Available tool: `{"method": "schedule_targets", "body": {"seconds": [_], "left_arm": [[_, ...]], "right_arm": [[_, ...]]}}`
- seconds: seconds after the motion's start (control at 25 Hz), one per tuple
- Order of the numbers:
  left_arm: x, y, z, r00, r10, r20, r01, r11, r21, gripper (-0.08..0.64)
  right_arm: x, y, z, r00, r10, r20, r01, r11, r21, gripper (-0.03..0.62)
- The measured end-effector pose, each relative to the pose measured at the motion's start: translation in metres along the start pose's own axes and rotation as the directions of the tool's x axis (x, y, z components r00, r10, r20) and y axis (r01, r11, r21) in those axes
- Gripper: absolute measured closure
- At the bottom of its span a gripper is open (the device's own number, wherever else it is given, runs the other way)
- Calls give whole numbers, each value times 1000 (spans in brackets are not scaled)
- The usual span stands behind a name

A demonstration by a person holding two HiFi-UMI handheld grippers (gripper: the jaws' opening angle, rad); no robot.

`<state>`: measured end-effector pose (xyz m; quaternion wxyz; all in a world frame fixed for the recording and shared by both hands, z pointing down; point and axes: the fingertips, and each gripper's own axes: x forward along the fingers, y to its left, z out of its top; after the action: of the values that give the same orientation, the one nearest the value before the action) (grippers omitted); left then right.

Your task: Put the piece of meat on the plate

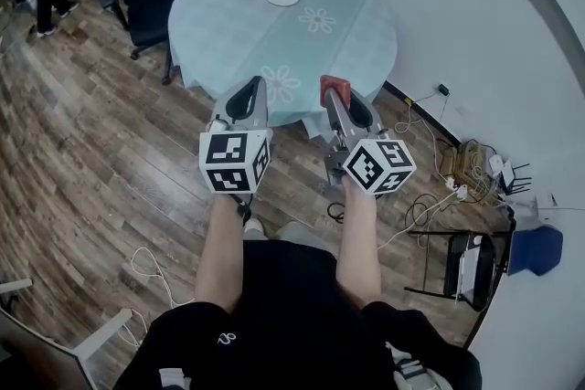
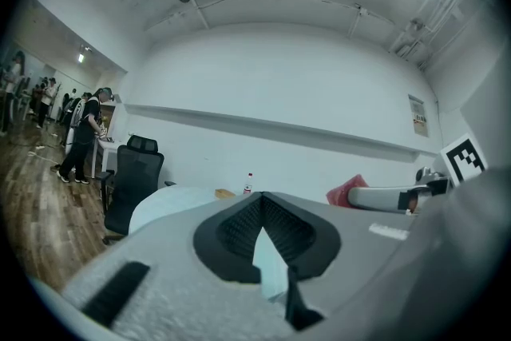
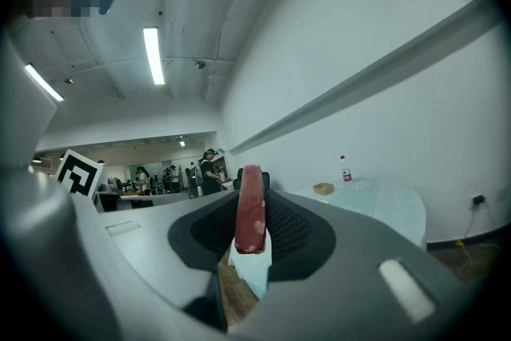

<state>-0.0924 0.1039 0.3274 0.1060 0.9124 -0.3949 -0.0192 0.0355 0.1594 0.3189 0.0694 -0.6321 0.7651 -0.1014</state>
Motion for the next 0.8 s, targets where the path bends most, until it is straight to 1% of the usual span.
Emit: {"method": "schedule_targets", "body": {"seconds": [0.08, 0.28, 0.4, 0.52, 0.6, 0.8], "left_arm": [[7, -4, -1, 1000, -12, 1, 12, 1000, -7, 568], [33, -21, -8, 998, -59, -16, 60, 998, 6, 568], [55, -19, -15, 997, -61, -41, 61, 998, 15, 568], [81, -2, -24, 997, -38, -67, 40, 999, 19, 568], [102, 18, -29, 997, -7, -82, 8, 1000, 18, 568], [171, 67, -29, 992, 69, -104, -67, 997, 27, 568]], "right_arm": [[-1, -8, 1, 1000, -17, -1, 17, 1000, 2, 491], [2, -40, 3, 998, -68, -2, 68, 998, 18, 492], [18, -60, -1, 997, -76, -10, 77, 996, 39, 492], [46, -81, -12, 997, -75, -29, 77, 995, 68, 492], [74, -95, -18, 997, -61, -39, 64, 994, 84, 492], [161, -124, -18, 999, 12, -53, -7, 995, 102, 492]]}}
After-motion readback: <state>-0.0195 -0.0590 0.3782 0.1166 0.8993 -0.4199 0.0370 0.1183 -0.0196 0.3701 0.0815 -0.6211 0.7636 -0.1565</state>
